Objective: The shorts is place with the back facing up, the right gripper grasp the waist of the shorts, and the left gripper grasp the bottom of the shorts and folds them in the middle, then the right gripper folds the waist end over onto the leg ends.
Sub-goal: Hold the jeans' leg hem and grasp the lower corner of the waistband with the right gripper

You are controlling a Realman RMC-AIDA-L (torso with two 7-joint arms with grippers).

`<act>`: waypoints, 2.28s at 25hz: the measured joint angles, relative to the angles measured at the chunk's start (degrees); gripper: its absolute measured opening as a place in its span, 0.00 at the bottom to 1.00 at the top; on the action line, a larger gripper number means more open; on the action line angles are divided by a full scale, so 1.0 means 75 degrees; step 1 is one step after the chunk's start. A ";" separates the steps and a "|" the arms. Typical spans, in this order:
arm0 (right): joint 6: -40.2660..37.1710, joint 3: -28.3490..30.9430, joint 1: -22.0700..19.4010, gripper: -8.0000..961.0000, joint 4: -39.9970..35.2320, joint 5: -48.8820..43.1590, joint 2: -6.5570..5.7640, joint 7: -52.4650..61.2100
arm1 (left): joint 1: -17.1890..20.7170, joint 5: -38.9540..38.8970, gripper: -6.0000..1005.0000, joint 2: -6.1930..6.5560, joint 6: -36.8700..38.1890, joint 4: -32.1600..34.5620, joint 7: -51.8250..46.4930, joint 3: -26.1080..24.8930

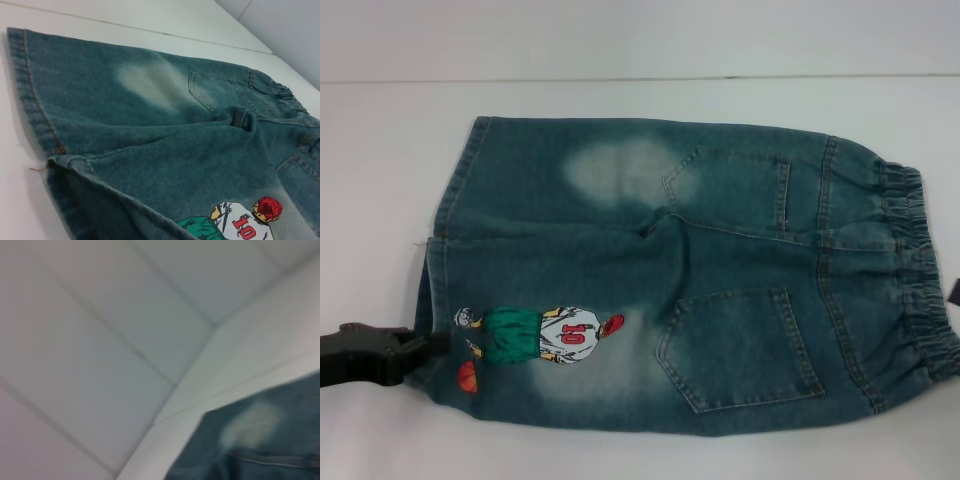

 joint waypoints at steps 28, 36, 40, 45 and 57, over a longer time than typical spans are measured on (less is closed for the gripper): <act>0.1380 0.1695 -0.0004 0.98 -0.0026 -0.2191 0.0111 0.1227 | -0.0047 0.0011 0.05 -0.0011 0.0013 -0.0061 0.0000 0.0179; 0.1657 0.1665 0.0165 0.98 -0.0001 -0.2385 0.0172 0.1230 | -0.0047 0.0003 0.05 -0.0005 0.0094 -0.0049 0.0000 0.0155; 0.1805 0.1681 0.0247 0.98 -0.0017 -0.2558 0.0224 0.1230 | -0.0054 0.0000 0.05 -0.0001 0.0096 -0.0042 0.0000 0.0175; 0.1817 0.1654 0.0316 0.98 -0.0052 -0.2595 0.0267 0.1230 | -0.0089 0.0000 0.06 -0.0001 0.0096 -0.0057 0.0000 0.0182; 0.1860 0.1739 0.0468 0.98 -0.0048 -0.2952 0.0297 0.1387 | -0.0094 0.0001 0.05 0.0008 0.0131 -0.0056 -0.0007 0.0168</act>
